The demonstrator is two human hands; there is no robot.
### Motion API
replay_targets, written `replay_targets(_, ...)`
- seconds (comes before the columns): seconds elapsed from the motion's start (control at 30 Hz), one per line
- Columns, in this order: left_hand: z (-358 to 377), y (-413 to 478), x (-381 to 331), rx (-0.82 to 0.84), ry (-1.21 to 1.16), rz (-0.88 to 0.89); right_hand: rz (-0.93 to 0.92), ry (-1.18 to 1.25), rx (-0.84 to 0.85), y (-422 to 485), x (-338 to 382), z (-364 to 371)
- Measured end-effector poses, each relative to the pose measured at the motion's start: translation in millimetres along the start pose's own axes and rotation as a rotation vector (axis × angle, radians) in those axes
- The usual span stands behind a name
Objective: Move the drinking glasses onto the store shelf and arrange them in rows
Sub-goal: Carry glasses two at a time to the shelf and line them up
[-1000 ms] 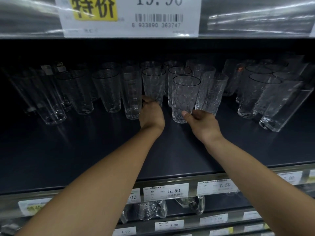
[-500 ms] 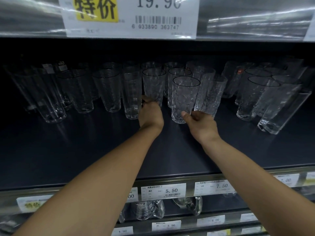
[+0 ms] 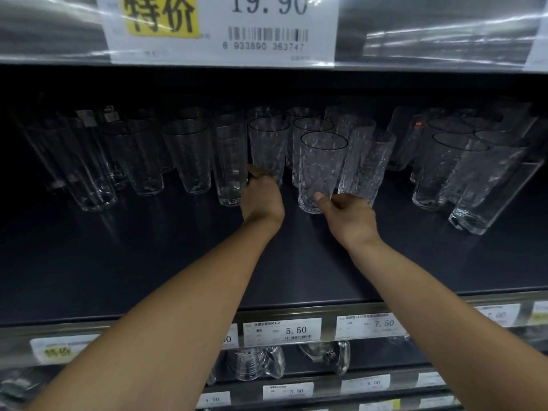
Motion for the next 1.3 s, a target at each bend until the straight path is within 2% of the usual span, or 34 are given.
replay_targets(0.13, -4.8, -7.5, -2.5, -0.011, 0.029, 0.030, -0.008, 0.035, 0.018, -1.4, 1.1, -0.4)
replay_targets(0.3, -20.0, -33.1, -8.4, 0.075, 0.038, 0.102, 0.068, 0.103, 0.055, -1.9, -1.2, -2.9)
replay_targets(0.43, -34.9, -54.3, -6.8, 0.202, -0.044, 0.077, 0.132, 0.234, 0.101, -8.0, -6.5, -11.7)
replay_targets(0.57, -52.0, -77.6, -1.4, 0.371, -0.181, 0.062, 0.061, 0.241, 0.093, -36.3, -7.1, -35.5)
replay_targets(0.73, -84.5, -138.2, -10.3, 0.431, -0.547, 0.101, -0.027, 0.260, -0.011, -108.9, -8.7, -103.2)
replay_targets(0.87, -100.0, -191.3, -32.0, 0.505, -0.746, 0.109, -0.023, 0.292, -0.114, -165.7, -29.3, -168.2)
replay_targets(1.07, -100.3, -253.8, -102.7, 0.628, -0.881, 0.218, 0.017, 0.279, -0.273, -224.4, -65.9, -257.1)
replay_targets(1.3, -63.9, -309.7, -200.4, 0.722, -0.842, 0.298, 0.053, 0.257, -0.377, -242.2, -111.3, -350.7)
Point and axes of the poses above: each hand's wrist, its own y-axis towards the middle knuckle, its own z-axis out of the palm, x = y × z, the point moved 5 cm from there along y, towards the middle knuckle, and after that the axes turned 2 degrees about y, right-handed, at the moved point
